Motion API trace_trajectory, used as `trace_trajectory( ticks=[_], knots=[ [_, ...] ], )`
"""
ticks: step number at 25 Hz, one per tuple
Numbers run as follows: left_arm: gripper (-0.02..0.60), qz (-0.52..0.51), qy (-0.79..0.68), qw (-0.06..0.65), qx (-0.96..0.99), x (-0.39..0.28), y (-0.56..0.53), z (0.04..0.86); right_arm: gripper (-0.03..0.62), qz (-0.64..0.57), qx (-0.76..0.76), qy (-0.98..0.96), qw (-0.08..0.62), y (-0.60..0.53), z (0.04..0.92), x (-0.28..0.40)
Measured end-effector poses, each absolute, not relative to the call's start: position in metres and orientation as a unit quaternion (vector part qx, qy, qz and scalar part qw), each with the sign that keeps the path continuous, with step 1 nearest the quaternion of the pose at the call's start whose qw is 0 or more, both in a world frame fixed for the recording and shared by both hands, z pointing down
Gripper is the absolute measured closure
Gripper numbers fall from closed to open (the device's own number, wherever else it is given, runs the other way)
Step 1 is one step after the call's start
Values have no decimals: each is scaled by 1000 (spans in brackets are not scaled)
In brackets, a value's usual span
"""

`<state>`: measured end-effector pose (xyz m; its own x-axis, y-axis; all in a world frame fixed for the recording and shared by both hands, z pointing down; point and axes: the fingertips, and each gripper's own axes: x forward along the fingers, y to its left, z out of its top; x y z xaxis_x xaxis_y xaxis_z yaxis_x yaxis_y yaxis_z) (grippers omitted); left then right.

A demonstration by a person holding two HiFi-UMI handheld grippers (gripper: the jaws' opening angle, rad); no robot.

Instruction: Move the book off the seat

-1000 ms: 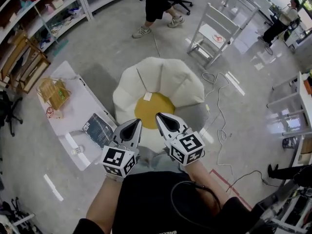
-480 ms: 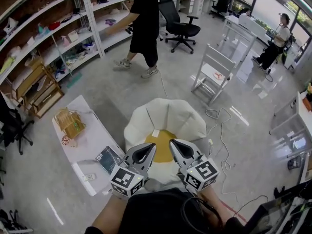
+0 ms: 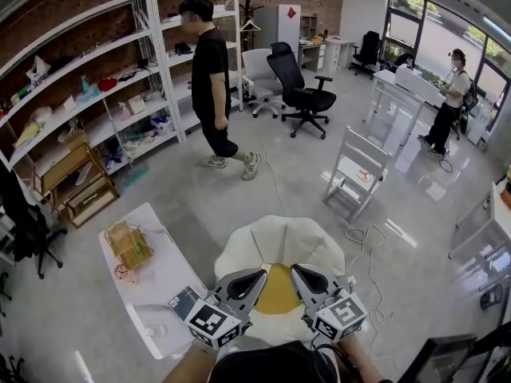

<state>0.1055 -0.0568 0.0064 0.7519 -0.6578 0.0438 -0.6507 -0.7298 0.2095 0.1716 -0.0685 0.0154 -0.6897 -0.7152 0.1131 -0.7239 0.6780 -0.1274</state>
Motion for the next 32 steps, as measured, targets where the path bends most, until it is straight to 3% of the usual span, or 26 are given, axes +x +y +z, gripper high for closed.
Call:
trace_trajectory(
  ticks=[14,32],
  knots=[
    [577,-34,-346,83,934,107,-80,-16,577,46,362,-931,14,-93,0,153],
    [577,-34,-378,124,917,85,-112,-2,577,58,361,-930,14,-117,3,147]
  ],
)
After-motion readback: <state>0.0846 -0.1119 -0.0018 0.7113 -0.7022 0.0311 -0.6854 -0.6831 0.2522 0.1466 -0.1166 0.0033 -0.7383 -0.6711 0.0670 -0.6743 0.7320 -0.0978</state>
